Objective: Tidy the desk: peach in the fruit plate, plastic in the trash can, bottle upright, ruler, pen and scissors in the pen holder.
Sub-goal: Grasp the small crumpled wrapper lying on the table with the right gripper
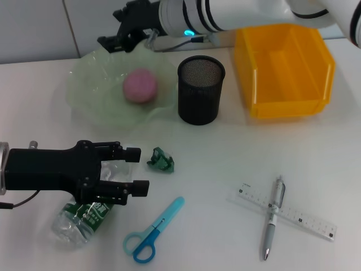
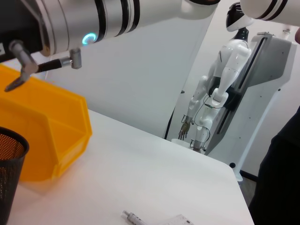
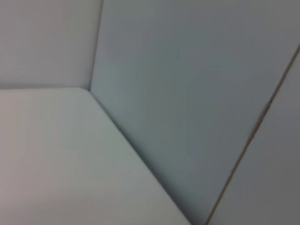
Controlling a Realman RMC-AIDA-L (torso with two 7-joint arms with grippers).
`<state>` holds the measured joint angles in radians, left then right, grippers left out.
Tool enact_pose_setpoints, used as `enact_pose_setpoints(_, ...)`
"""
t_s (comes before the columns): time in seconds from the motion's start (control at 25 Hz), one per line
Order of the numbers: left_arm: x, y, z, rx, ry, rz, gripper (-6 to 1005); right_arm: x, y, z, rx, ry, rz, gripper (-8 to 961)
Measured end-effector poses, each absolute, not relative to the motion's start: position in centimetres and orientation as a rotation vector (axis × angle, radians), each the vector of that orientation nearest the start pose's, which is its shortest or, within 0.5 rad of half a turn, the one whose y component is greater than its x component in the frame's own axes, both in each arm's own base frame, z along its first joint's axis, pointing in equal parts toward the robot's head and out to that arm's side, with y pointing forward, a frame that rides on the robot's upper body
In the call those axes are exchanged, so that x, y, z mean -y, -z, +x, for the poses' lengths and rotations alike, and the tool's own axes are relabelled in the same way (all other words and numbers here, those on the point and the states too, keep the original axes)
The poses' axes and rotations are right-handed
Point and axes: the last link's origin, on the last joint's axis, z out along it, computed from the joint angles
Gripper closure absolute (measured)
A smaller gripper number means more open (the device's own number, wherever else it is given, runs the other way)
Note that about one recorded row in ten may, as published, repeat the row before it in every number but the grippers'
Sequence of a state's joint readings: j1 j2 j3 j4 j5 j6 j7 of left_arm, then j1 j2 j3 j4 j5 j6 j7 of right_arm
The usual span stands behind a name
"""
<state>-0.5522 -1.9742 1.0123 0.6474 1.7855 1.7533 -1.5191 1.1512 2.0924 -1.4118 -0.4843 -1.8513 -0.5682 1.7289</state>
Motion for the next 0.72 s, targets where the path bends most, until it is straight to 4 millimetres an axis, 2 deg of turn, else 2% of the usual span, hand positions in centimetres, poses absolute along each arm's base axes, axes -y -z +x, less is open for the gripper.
enact_pose_setpoints(0.16, -31.4, -1.0, -22.9, 0.597, 0.788, -3.052, 207, -47.5, 7.3, 5.1, -0.224, -0.327, -2.534, 305)
enact_pose_setpoints(0.36, -31.5, -1.3, -22.9, 0.591, 0.796, -3.038, 208, -45.2, 4.8, 6.1, -0.284, -0.412, -2.613, 306)
enact_pose_setpoints(0.6, -31.5, -1.3, -23.0, 0.591, 0.806, -3.029, 209, -40.8, -0.4, 9.6, -0.303, -0.515, -2.666, 305)
enact_pose_setpoints(0.72, -31.6, -1.2, -22.8, 0.587, 0.804, -3.033, 209, -38.8, -3.0, 12.1, -0.371, -0.56, -2.705, 305)
